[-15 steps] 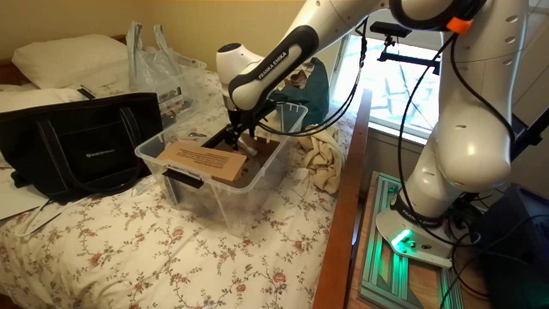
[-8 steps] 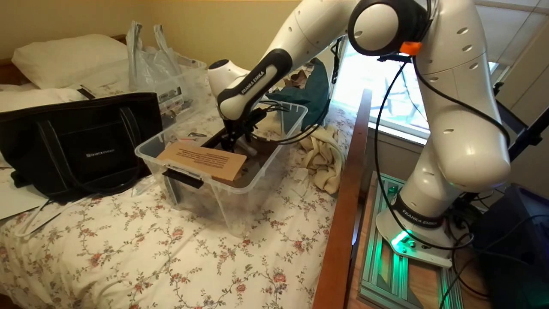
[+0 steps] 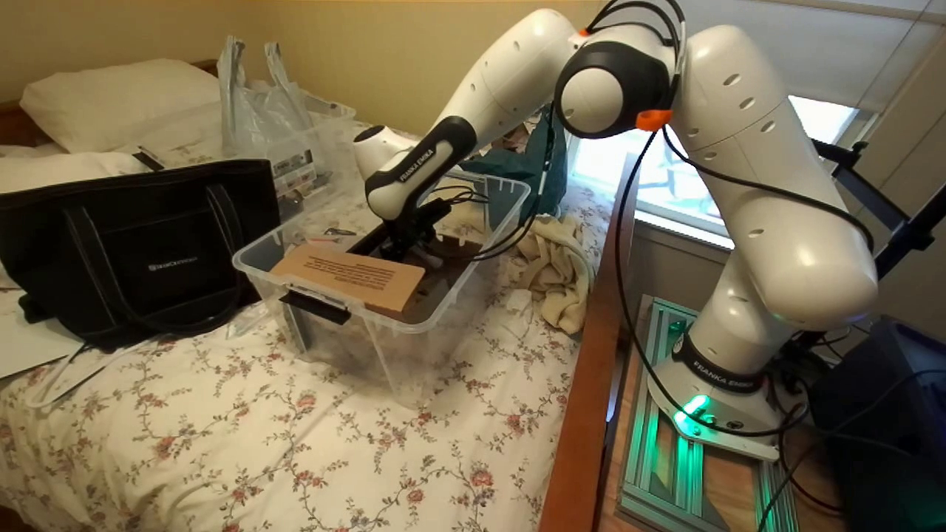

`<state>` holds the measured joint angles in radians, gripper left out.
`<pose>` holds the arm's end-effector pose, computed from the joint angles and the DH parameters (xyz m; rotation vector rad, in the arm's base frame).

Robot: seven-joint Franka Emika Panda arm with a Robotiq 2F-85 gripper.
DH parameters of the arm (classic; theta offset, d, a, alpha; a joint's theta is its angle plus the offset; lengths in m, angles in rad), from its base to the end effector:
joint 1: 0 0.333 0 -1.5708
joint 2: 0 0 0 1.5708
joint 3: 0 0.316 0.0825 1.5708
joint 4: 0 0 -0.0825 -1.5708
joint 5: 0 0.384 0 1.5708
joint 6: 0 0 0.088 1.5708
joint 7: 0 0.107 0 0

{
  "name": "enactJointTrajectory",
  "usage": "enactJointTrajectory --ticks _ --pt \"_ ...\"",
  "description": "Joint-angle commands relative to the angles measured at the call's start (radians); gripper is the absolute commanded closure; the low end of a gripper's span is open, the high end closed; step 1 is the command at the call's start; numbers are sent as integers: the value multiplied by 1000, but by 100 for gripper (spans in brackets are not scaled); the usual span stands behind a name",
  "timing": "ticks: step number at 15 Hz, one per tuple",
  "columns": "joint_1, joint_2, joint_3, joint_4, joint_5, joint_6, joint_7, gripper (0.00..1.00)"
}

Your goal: Take an item out of the container

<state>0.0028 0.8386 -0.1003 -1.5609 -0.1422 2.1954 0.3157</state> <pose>0.6731 -0.0632 0.1359 2.8936 -0.4263 -0.2656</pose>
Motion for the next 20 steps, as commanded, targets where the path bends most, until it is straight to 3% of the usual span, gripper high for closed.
enactJointTrajectory --ticks 1,3,4,11,20 --pt "-20 94 10 120 51 -29 -50 0" --pt "-57 104 47 144 107 -67 -109 0" --pt "-10 75 -2 80 63 -12 -52 0" --pt "-35 105 16 127 97 -41 -83 0" --pt "-78 188 13 138 116 148 -108 0"
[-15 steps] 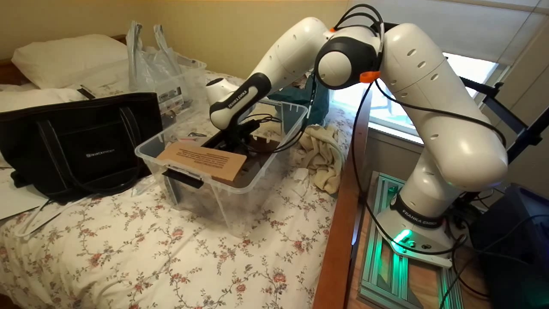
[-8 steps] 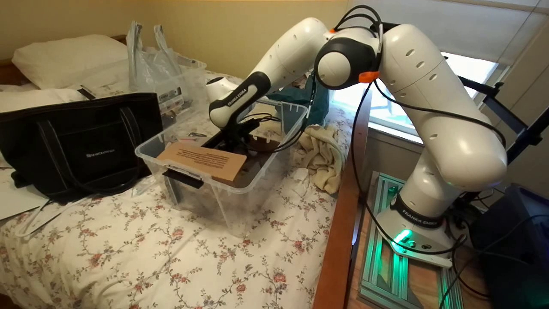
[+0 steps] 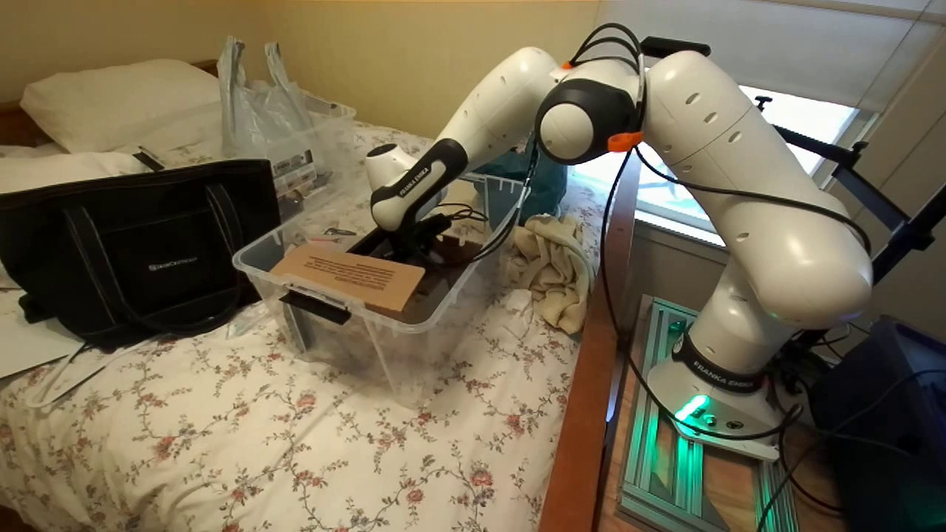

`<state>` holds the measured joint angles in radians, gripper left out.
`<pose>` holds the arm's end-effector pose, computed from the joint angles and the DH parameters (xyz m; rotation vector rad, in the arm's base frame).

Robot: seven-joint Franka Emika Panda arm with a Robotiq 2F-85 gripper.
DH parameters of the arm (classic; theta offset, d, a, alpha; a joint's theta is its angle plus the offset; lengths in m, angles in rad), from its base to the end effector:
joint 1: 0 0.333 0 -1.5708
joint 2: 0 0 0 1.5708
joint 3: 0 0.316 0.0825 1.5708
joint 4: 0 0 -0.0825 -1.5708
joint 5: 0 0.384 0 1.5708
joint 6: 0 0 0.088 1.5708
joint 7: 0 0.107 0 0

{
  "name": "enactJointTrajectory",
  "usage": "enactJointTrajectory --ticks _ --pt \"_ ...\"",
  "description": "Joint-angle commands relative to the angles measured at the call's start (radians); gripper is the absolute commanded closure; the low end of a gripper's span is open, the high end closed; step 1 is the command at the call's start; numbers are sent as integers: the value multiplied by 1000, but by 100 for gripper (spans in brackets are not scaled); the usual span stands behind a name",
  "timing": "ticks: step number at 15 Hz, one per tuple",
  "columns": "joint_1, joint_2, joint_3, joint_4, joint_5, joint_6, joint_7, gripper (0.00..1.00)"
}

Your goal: Take an item out of the container

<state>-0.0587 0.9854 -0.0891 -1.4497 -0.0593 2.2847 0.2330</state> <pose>0.6863 -0.0945 0.0834 2.9742 -0.4561 -0.2151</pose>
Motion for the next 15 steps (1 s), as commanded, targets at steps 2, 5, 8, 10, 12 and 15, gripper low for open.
enactJointTrajectory --ticks 2,5,8,10,12,15 --pt "-24 56 4 27 37 96 -28 0" --pt "-29 67 6 25 46 132 -34 17" --pt "-27 65 10 19 56 148 -36 40" --pt "-26 62 8 17 57 151 -33 55" --pt "-25 57 4 13 57 148 -27 69" --pt "-19 45 0 1 56 149 -19 71"
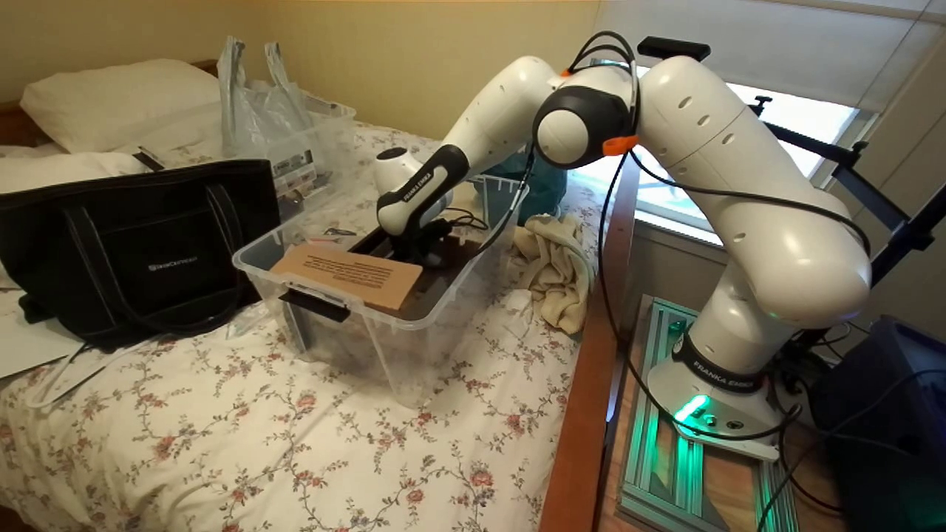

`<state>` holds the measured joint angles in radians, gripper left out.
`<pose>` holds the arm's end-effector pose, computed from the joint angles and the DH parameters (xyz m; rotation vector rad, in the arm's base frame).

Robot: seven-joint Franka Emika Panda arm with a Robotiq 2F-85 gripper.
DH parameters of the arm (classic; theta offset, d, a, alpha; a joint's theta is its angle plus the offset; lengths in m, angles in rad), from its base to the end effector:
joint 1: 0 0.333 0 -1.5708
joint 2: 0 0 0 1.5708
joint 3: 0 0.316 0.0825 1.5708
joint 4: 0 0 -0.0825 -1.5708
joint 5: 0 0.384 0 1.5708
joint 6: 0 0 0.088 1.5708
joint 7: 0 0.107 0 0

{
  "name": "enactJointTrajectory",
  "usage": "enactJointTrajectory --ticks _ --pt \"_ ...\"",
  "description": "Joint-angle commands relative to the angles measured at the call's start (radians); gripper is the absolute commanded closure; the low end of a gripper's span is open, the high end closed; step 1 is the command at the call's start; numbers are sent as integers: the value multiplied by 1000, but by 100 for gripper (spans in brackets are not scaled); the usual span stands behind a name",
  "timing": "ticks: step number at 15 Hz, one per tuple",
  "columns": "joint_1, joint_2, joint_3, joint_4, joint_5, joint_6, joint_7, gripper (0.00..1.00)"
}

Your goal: Take an item out of the container

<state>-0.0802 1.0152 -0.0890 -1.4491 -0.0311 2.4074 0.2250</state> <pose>0.6910 -0.1085 0.0722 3.0007 -0.5007 -0.0780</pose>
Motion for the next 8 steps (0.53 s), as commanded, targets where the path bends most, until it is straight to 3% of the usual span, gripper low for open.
enactJointTrajectory --ticks 1,8 --pt "3 12 1 -1 29 26 -12 72" --pt "13 -48 -2 -77 23 71 -12 74"
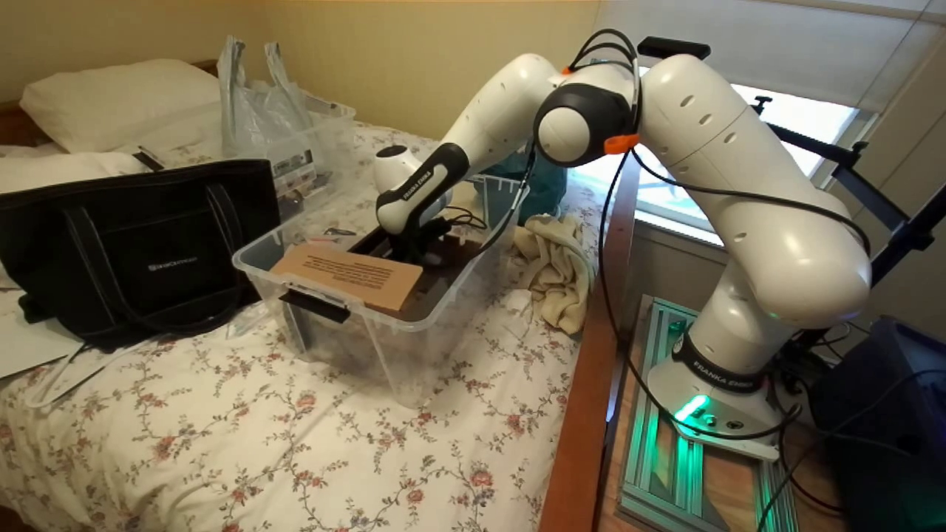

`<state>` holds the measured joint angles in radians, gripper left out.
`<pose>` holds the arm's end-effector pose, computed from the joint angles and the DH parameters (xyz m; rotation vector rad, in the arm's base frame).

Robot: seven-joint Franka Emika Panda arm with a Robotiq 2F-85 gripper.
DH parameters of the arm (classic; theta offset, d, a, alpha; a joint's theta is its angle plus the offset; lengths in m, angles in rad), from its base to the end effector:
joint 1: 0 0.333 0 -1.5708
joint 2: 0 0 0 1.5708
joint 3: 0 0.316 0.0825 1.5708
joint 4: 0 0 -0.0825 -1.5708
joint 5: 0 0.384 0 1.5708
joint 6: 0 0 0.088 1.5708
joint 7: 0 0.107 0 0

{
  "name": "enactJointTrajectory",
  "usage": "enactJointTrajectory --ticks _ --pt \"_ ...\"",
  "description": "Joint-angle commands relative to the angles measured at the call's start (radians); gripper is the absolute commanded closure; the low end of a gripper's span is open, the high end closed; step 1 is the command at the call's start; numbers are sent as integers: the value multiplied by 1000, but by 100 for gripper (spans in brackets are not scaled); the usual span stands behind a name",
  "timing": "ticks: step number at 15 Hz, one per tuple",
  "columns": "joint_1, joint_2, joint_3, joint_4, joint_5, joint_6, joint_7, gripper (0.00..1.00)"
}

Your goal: Take an item out of the container

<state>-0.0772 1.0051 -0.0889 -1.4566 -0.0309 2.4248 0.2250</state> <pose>0.6932 -0.1065 0.0778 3.0039 -0.4965 -0.0475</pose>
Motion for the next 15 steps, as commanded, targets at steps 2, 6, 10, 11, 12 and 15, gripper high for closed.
enactJointTrajectory --ticks 2,6,10,11,12,15 --pt "13 -70 -4 -116 23 90 -10 74" --pt "26 -150 -26 -242 19 201 10 74" --pt "34 -243 -39 -365 22 296 13 74" --pt "33 -263 -36 -390 23 321 7 74" --pt "34 -284 -34 -416 25 345 4 74" --pt "24 -336 -15 -479 44 429 -3 74"
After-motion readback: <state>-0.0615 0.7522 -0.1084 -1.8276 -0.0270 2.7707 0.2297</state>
